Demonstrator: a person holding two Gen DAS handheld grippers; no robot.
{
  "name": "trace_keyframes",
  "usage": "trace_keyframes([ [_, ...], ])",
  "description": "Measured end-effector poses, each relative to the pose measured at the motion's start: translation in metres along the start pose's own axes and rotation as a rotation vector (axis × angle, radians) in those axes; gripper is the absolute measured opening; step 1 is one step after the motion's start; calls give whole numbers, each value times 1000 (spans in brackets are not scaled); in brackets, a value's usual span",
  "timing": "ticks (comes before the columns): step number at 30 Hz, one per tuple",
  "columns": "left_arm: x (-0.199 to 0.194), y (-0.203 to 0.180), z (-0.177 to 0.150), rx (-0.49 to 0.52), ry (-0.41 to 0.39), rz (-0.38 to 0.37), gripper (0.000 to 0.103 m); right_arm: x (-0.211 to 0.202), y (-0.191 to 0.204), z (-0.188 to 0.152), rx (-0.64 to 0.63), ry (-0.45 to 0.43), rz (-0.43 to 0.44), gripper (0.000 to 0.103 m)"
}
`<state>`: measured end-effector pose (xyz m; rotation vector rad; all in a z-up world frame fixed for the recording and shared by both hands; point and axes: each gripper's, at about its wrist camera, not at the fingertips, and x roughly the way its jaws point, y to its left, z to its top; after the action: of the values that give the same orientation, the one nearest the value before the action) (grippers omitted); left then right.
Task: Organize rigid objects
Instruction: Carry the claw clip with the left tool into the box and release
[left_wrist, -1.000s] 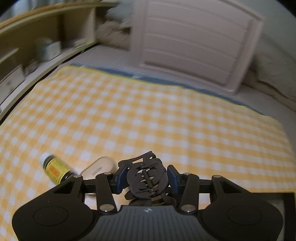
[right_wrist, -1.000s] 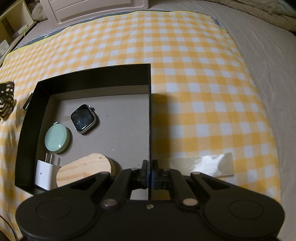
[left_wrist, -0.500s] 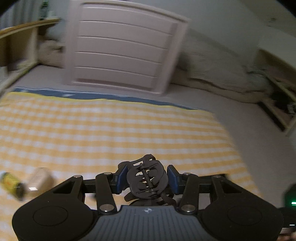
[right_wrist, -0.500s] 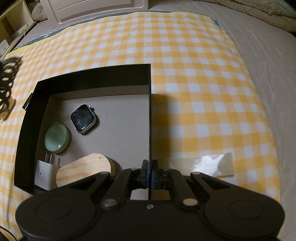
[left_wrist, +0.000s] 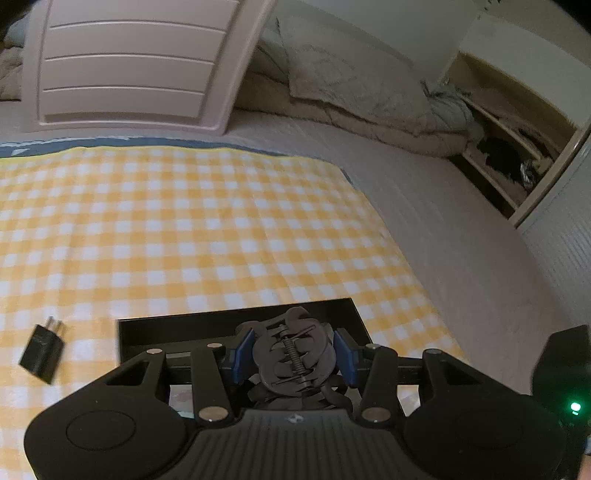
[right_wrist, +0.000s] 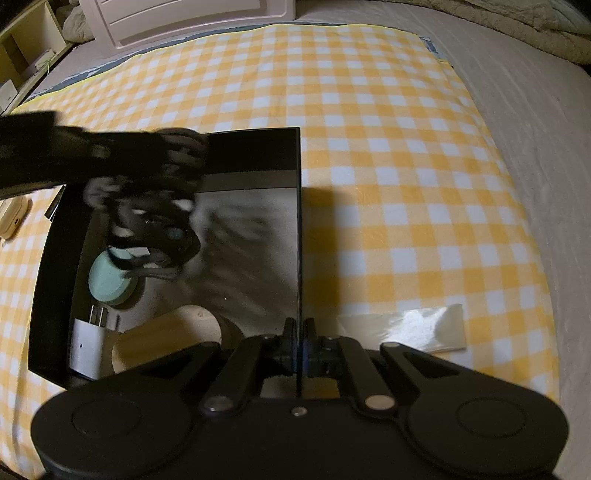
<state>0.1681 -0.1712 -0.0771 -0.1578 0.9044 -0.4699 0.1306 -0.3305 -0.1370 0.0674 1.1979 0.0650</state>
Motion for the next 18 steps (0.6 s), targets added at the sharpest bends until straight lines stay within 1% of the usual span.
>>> trace_keyframes([
  [8,40,-14,-6,12,70,4,47,-1,1,0,-7,-3,-6,3],
  [12,52,-15,-8,-10,76,-10,47,-1,2,-1,-12,-4,-10,3],
  [16,61,-17,-9,-6,75,-6,48,-1,4,-2,-8,-4,-10,3],
  [18,61,-19,-9,8,62,1,48,-2,5,-3,-10,-2,-12,3],
])
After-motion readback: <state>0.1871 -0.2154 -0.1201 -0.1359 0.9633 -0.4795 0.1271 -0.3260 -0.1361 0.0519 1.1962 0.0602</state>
